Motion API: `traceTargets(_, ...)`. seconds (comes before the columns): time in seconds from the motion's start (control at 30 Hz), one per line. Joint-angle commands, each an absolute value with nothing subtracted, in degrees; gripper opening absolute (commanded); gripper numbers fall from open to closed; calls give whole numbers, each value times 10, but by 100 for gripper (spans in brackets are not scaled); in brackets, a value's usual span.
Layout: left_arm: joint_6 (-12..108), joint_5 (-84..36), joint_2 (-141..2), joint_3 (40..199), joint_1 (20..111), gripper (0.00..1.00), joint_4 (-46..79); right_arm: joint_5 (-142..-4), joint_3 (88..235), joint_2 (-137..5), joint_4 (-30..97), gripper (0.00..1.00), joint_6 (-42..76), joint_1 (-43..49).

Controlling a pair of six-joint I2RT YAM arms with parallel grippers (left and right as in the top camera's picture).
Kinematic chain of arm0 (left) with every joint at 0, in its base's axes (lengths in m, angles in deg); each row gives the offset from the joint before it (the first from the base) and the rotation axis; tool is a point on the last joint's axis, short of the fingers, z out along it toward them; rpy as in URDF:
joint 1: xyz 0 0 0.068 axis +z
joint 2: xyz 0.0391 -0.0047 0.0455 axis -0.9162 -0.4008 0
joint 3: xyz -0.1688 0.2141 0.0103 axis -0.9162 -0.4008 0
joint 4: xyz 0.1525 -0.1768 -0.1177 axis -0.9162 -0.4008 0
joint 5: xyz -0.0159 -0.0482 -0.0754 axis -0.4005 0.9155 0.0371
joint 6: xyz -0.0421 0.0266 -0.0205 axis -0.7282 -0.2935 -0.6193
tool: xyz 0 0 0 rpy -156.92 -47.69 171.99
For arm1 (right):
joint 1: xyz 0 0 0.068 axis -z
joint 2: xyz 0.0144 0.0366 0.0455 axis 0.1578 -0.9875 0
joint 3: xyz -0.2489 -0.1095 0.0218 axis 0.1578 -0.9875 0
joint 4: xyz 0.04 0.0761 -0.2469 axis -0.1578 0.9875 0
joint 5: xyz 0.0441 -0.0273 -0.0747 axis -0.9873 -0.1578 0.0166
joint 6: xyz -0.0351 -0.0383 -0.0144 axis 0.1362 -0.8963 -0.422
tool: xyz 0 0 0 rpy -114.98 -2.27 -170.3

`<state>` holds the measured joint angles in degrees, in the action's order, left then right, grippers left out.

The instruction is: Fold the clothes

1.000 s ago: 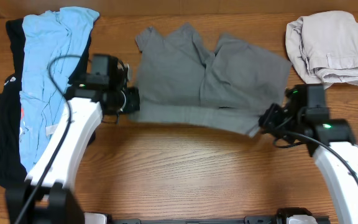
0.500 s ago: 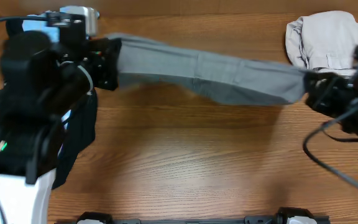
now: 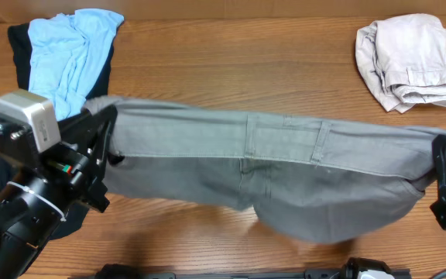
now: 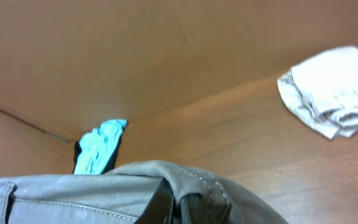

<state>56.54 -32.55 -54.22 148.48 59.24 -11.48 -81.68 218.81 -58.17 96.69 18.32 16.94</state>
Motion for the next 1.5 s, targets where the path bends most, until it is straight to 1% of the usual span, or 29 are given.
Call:
traceTargets(0.0,584,-424,-589,1466,611,4,-164,-728,2171,-625,976,4,177,189)
traceTargets(0.13,583,-434,-640,1450,611,4,-195,-734,2140,-671,980,4,170,189)
traceTargets(0.23,584,-434,-712,1426,611,4,-195,-746,2106,-732,970,4,154,186)
traceTargets(0.37,584,-453,-846,1417,611,4,-174,-747,2059,-844,894,4,136,149)
traceTargets(0.53,584,-453,-981,1417,611,4,-75,-747,2042,-980,791,4,134,118)
traceTargets(0.7,584,-453,-1088,1417,611,4,67,-748,2042,-1092,663,4,134,102)
traceTargets(0.83,584,-453,-1150,1417,611,4,204,-748,2042,-1150,553,4,134,93)
traceTargets(0.87,584,-453,-1162,1417,611,23,237,-747,2042,-1162,521,4,134,90)
traceTargets(0.9,584,-453,-1178,1417,611,65,284,-747,2042,-1173,483,10,134,87)
traceTargets(0.93,584,-453,-1188,1417,611,92,312,-747,2042,-1180,456,22,134,84)
traceTargets(0.97,584,-453,-1199,1417,611,100,341,-747,2042,-1187,424,54,134,81)
traceTargets(1.0,584,-453,-1205,1417,611,100,359,-747,2042,-1189,405,77,134,79)
traceTargets(1.03,584,-453,-1209,1417,611,100,371,-747,2042,-1190,395,90,134,78)
traceTargets(1.07,583,-453,-1209,1417,611,100,377,-747,2042,-1190,387,96,134,78)
traceTargets(1.1,582,-453,-1207,1419,612,100,377,-749,2046,-1189,383,99,134,78)
traceTargets(1.2,582,-449,-1193,1428,612,100,354,-774,2051,-1188,401,100,129,77)
traceTargets(1.23,584,-440,-1183,1428,609,100,333,-801,2051,-1188,419,98,118,73)
traceTargets(1.3,598,-428,-1180,1428,603,100,312,-807,2049,-1188,434,95,113,61)
traceTargets(1.4,608,-409,-1181,1428,590,100,264,-794,2048,-1191,439,91,67,22)
traceTargets(1.47,608,-409,-1181,1428,578,100,218,-738,2048,-1199,431,90,53,-13)
